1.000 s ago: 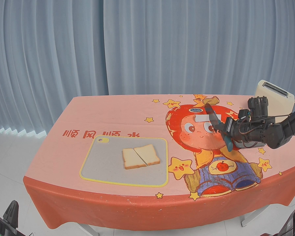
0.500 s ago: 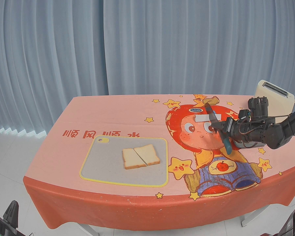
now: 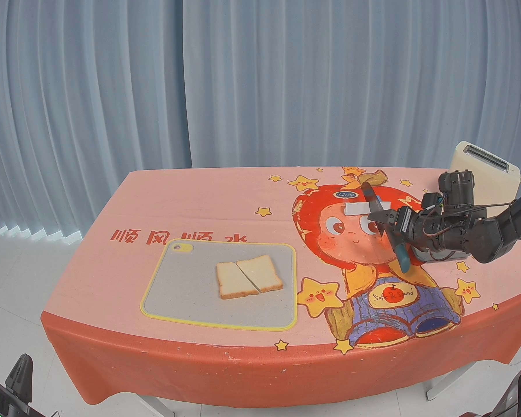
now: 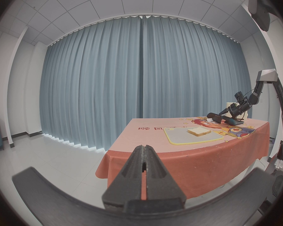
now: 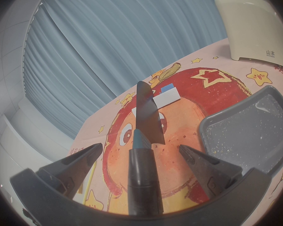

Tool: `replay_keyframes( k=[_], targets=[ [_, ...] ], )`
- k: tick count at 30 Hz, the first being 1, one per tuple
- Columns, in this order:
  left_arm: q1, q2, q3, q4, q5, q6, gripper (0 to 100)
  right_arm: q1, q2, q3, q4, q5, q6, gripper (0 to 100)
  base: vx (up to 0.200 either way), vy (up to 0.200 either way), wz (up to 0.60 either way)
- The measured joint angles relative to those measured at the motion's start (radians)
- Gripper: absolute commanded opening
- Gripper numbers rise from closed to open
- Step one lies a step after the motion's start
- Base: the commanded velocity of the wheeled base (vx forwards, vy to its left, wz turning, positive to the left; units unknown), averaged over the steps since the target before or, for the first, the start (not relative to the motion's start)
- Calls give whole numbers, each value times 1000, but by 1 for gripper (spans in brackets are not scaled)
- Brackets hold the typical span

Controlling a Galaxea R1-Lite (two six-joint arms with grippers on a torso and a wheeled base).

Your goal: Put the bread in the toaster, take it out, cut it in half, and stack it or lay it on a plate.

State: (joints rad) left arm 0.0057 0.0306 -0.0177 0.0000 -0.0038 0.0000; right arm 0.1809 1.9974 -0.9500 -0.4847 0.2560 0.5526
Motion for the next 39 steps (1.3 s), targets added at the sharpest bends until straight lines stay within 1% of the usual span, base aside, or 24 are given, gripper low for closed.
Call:
replay_keyframes(
  k=[5,11,22,31,39],
  targets=[
    [0,0,0,0,0,0,0,1,-8,1,2,-2,-2,100,0,0,0],
    [0,0,0,0,0,0,0,3,-22,2,0,-27,-5,100,0,0,0],
    [0,0,0,0,0,0,0,6,-69,10,2,-28,-5,100,0,0,0],
    [0,0,0,0,0,0,0,24,-115,27,0,-31,-7,100,0,0,0],
    [0,0,0,0,0,0,0,26,-134,33,-2,-36,-23,100,0,0,0]
  ],
)
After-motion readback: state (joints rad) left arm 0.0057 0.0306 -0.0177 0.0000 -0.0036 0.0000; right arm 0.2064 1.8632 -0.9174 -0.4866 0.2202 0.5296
